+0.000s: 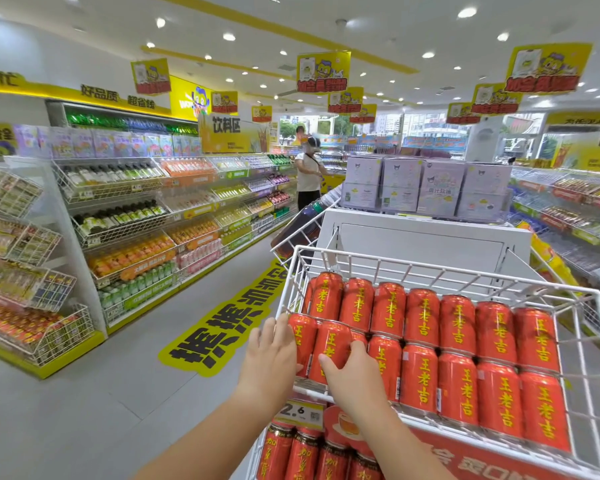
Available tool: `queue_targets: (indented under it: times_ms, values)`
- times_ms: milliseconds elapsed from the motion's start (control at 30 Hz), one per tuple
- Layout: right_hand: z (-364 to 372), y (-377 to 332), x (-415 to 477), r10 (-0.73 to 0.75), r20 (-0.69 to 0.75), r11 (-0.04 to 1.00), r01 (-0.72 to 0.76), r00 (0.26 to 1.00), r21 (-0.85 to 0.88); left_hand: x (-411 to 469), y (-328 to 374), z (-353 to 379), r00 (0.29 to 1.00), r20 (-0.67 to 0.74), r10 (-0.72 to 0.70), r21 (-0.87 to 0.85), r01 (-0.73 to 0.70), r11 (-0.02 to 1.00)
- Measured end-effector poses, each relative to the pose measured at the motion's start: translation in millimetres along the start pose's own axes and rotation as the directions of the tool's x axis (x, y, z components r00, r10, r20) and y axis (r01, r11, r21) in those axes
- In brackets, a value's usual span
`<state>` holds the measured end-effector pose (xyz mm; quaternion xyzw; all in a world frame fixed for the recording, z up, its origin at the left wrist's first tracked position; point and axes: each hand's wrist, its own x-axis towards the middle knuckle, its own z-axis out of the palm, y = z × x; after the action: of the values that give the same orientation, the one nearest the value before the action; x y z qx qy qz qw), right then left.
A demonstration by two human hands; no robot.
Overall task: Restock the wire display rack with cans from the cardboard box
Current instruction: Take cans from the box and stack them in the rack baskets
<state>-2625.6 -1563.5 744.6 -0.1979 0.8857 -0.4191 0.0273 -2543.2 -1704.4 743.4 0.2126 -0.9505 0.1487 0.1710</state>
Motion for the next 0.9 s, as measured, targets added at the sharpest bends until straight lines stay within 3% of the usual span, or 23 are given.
queue_targets:
  times_ms: [133, 267, 500, 633, 900]
  values:
    - [0, 1, -3, -0.018, -0.006, 0.999, 0.018, 1.0, -0.047, -5, -1, -3, 0.998, 0.054, -0.019, -0.11, 0.025, 0.994]
    - [-8, 2, -8, -0.039, 0.014, 0.973, 0.042, 0.999, -0.226, -13, -6, -11, 0.997, 0.061, 0.048, -0.12, -0.04, 0.992]
    - [-23, 11, -43, -0.194, 0.048, 0.77, 0.183, 0.98, -0.611, -41, -24, -11, 0.981, 0.094, 0.167, -0.188, -0.147, 0.971]
    - [-15, 10, -76, -0.181, 0.106, 0.725, 0.205, 0.978, -0.657, -62, -44, -9, 0.979, 0.02, 0.203, -0.257, -0.191, 0.947]
    - [42, 26, -160, -0.136, 0.05, 0.676, 0.13, 0.989, -0.725, -131, -61, 43, 0.95, -0.033, 0.311, -0.337, -0.303, 0.891]
